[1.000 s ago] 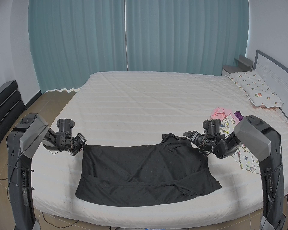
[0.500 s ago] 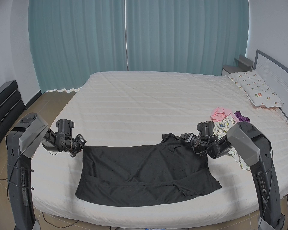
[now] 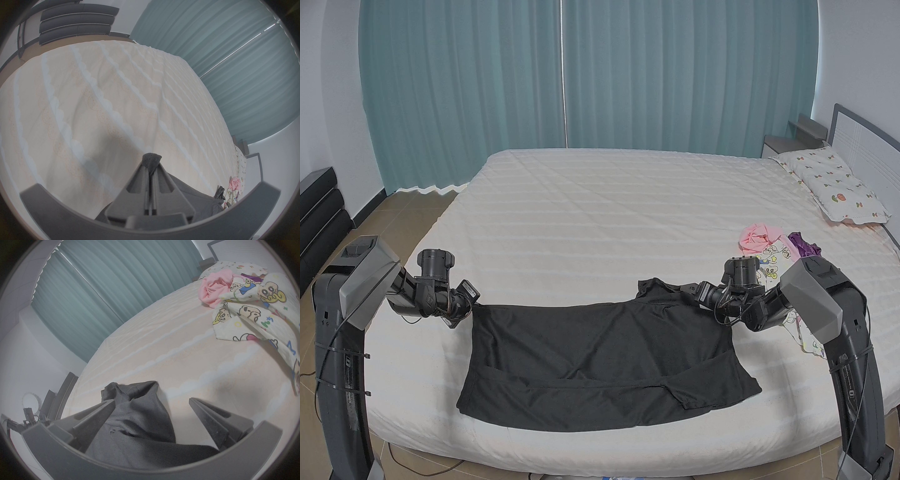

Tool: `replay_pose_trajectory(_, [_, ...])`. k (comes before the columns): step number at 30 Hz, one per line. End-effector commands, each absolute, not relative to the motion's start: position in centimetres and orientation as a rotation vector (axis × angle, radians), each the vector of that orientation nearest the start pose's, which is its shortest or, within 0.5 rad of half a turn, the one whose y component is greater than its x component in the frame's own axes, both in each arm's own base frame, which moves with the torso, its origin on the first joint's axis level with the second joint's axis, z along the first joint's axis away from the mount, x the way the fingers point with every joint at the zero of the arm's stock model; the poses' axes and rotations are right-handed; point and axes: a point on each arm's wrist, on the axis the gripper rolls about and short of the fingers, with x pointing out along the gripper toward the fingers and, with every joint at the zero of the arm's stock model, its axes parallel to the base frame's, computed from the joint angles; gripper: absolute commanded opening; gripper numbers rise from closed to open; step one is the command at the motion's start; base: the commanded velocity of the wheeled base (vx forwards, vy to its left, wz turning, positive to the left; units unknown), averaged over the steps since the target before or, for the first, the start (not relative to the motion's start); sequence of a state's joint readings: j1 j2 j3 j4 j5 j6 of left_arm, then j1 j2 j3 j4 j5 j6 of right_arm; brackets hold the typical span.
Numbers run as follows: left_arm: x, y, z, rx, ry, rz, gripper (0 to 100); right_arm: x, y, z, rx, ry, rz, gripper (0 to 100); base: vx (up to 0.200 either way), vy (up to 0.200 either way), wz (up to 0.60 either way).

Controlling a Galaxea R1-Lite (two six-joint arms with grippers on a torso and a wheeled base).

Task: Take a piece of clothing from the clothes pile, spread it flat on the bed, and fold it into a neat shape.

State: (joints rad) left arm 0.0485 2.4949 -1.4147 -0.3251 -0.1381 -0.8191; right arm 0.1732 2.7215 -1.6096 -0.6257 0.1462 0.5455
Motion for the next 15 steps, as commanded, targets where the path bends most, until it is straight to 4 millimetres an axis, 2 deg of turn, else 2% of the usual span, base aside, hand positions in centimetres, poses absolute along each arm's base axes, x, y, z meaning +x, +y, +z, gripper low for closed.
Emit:
replay_pose_trajectory(1, [46.23,1.96,-0.84,-0.849,0.748,0.229,0,50.35,9.24,-5.72,0.515,0.552,0.185,100,0.0,0.0,0.0])
replay_pose_trajectory(8, [46.25,1.96,-0.81,-0.851,0.748,0.23,0,50.33,9.4,-6.02,0.505,0.548,0.191,100,0.0,0.0,0.0])
replay_pose_trajectory(9, [46.25,1.96,-0.81,-0.851,0.748,0.23,0,50.33,9.39,-6.02,0.505,0.548,0.19,0,0.0,0.0,0.0])
replay_pose_trajectory(15, [46.25,1.96,-0.88,-0.851,0.749,0.231,0,50.46,8.86,-5.59,0.51,0.511,0.19,0,0.0,0.0,0.0])
